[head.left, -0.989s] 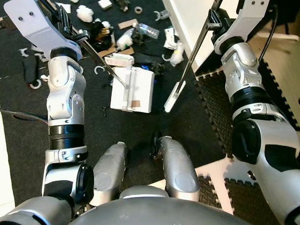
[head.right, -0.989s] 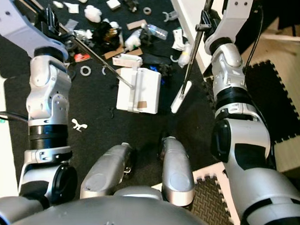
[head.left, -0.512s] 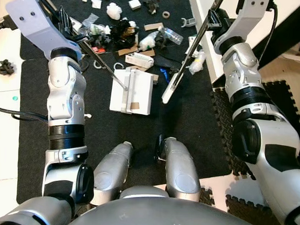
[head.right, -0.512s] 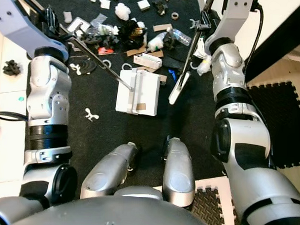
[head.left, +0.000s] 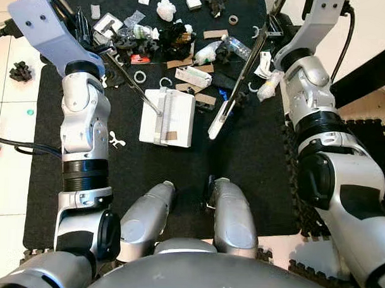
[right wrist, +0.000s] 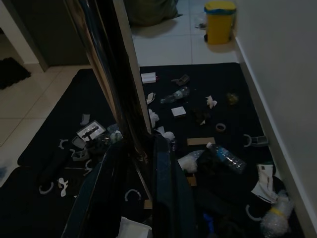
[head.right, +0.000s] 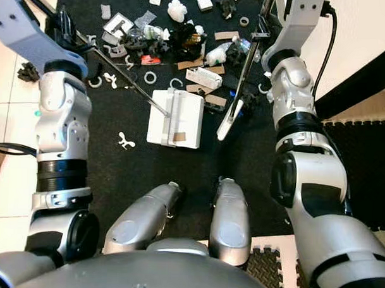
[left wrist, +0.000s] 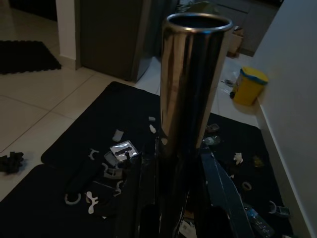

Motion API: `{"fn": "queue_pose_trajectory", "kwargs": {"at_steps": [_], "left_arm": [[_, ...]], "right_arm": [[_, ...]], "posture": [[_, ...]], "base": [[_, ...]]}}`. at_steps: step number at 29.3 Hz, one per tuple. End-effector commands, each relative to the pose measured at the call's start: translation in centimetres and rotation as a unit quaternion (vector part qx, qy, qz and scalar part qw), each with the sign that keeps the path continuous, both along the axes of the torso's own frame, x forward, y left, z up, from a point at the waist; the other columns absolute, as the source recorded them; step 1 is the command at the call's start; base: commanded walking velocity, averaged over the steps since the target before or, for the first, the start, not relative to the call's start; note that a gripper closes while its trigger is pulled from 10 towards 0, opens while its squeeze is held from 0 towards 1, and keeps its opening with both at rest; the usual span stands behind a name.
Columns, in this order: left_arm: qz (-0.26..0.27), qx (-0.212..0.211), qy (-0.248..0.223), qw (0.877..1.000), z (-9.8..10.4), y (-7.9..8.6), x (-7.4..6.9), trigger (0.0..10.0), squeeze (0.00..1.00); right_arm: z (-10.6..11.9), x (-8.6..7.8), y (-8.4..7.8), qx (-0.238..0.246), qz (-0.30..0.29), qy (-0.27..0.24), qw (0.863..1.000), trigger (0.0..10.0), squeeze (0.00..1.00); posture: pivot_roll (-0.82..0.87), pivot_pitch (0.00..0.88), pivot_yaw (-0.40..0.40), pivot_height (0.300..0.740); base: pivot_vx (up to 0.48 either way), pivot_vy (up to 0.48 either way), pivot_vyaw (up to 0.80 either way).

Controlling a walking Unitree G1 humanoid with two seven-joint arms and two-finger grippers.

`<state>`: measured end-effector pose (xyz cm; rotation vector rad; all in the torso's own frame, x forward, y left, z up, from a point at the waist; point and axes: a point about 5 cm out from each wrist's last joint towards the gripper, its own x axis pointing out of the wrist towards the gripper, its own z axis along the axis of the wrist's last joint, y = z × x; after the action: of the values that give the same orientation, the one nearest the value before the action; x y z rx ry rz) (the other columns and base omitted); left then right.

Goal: Sweep floor

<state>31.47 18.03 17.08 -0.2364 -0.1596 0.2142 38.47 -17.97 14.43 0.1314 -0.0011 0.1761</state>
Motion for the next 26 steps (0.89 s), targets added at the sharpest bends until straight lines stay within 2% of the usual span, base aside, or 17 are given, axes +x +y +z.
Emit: {"fn": "queue_pose_trajectory", "kwargs": {"at_steps": [1, 26], "left_arm": [[-0.003, -0.002, -0.02, 1.0, 0.88, -0.2, 0.03, 10.0, 0.0], [-0.008, 0.0, -0.018, 1.0, 0.79, -0.28, 0.09, 10.0, 0.0]], "right_arm": [[0.93, 0.28, 0.0, 0.005, -0.003, -0.022, 1.0, 10.0, 0.0], [0.95, 0.31, 0.04, 0.005, -0.001, -0.022, 1.0, 10.0, 0.0]], "posture": [[0.04, 0.085, -0.026, 0.74], [0.03, 0.076, -0.02, 0.74]], "base": [[0.0, 0.0, 0.8], [0.0, 0.0, 0.8]]}}
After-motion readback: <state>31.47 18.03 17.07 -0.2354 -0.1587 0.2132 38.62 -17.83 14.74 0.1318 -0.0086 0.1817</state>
